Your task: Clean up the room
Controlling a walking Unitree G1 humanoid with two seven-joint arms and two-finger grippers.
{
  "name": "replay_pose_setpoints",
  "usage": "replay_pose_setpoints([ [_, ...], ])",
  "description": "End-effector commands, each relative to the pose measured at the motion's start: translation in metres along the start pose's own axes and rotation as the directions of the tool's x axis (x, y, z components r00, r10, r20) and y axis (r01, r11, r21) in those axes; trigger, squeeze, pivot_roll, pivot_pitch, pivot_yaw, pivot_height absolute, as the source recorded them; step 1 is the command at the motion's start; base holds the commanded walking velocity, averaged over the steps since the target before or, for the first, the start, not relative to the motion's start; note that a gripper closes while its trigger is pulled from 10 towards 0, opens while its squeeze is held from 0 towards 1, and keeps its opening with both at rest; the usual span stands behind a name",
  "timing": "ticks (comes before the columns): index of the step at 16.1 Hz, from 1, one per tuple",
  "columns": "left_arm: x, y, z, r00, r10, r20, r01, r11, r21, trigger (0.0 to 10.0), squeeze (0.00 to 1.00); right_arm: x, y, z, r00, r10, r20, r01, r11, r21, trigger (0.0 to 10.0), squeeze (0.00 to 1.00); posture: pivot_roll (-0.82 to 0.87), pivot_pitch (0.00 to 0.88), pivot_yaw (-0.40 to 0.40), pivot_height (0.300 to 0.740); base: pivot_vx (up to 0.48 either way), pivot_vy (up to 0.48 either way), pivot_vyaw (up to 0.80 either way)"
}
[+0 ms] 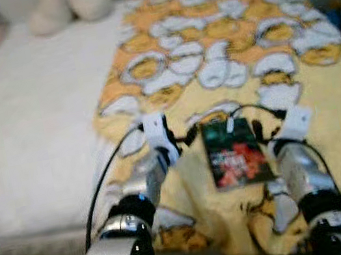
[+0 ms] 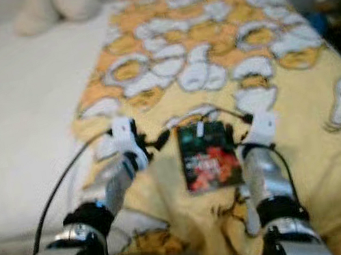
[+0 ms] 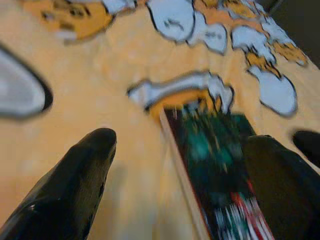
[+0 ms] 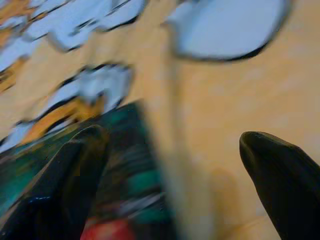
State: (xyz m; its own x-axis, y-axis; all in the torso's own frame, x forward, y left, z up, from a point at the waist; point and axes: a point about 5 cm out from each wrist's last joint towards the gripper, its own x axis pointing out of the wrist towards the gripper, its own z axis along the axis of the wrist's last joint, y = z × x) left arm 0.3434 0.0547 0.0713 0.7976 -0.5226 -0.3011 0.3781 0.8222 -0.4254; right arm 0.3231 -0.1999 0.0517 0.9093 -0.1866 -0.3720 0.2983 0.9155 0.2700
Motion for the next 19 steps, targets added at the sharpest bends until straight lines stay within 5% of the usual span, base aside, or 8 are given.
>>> replay_pose_setpoints([
  [1,-0.001,-0.001,-0.009,0.998,-0.037,-0.051,0.036,0.999,-0.023,10.0,0.0,0.0,0.002,-0.009,0.999,0.009,-0.05,-0.007,0.999,0.048,10.0,0.0,-0.23,0.05,0.12,0.723,0.0,0.0,0.0],
  [5,0.001,-0.007,-0.015,0.994,-0.082,-0.078,0.071,0.988,-0.136,10.0,0.0,0.0,0.0,-0.029,0.992,-0.018,-0.128,0.031,0.994,0.102,10.0,0.0,-0.22,0.08,0.136,0.723,0.0,0.0,0.0],
  [13,-0.004,0.002,0.002,0.995,-0.096,-0.019,0.095,0.992,-0.085,10.0,0.0,0.001,0.013,-0.037,0.982,0.03,-0.185,0.0,0.987,0.162,10.0,0.0,-0.19,0.109,0.135,0.723,0.0,0.0,0.0],
  [19,-0.006,0.0,0.005,0.994,-0.112,-0.002,0.111,0.99,-0.091,10.0,0.0,-0.016,0.03,-0.048,0.979,0.024,-0.203,-0.008,0.997,0.076,10.0,0.0,-0.18,0.108,0.113,0.723,0.0,0.0,0.0],
])
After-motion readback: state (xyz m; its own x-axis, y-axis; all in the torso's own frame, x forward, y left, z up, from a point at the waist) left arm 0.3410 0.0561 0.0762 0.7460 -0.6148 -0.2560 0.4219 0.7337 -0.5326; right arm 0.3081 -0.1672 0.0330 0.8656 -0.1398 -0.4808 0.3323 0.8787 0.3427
